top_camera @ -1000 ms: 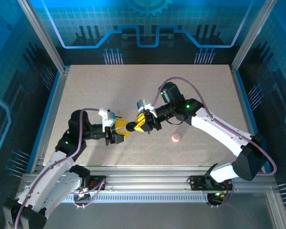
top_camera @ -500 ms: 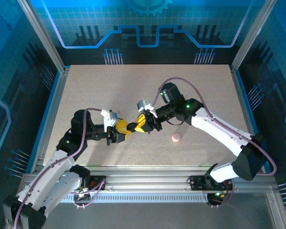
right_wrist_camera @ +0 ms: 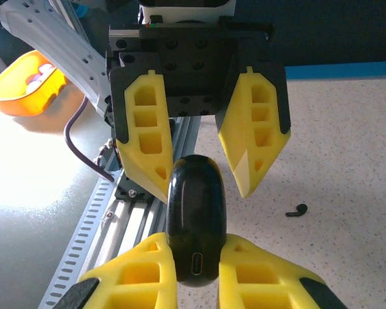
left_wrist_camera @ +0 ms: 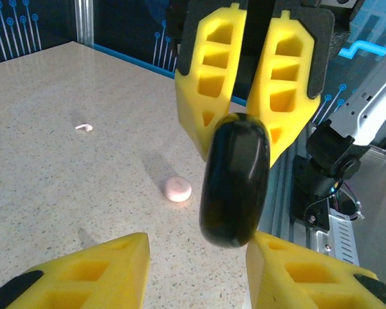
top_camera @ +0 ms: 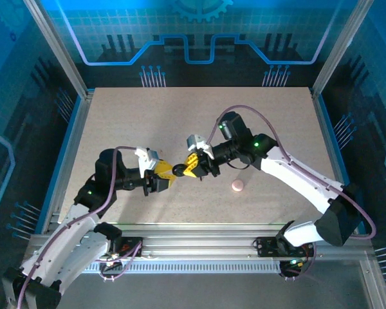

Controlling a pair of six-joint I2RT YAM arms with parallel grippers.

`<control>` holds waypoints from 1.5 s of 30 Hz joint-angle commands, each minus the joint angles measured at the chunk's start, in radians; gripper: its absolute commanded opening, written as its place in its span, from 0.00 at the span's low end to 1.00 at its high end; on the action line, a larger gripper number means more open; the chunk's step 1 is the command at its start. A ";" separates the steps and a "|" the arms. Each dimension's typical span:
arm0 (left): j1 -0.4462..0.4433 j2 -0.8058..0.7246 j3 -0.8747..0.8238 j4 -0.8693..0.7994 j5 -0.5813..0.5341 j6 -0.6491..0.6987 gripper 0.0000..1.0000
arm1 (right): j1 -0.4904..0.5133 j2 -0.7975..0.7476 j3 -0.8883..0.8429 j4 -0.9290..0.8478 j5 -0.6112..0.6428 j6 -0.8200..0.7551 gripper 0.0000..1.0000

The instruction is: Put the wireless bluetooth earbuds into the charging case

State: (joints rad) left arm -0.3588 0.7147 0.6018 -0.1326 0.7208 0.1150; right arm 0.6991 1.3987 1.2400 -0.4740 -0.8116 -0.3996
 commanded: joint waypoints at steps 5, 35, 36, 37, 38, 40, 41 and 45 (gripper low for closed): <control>0.008 -0.010 0.003 0.022 0.066 0.041 0.51 | 0.001 -0.045 -0.015 -0.026 -0.005 0.023 0.14; -0.037 0.011 0.028 0.011 0.072 0.071 0.09 | 0.066 -0.042 -0.022 0.064 0.195 0.086 0.15; -0.037 0.012 0.026 0.022 0.057 0.054 0.08 | 0.069 -0.048 -0.028 0.074 0.225 0.096 0.15; -0.037 0.011 0.024 0.032 0.044 0.038 0.08 | 0.073 -0.054 -0.033 0.081 0.247 0.100 0.15; -0.037 0.012 0.022 0.045 0.030 0.021 0.08 | 0.079 -0.063 -0.042 0.095 0.278 0.107 0.15; -0.037 0.012 0.014 0.069 0.002 -0.012 0.08 | 0.093 -0.081 -0.059 0.120 0.356 0.113 0.15; -0.037 0.014 0.010 0.078 -0.008 -0.026 0.09 | 0.099 -0.092 -0.070 0.135 0.391 0.114 0.15; -0.036 0.024 0.007 0.096 -0.045 -0.076 0.11 | 0.129 -0.130 -0.103 0.186 0.540 0.104 0.15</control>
State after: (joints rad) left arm -0.3847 0.7353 0.5999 -0.0734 0.7010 0.0963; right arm 0.8131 1.3045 1.1603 -0.3557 -0.4431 -0.3096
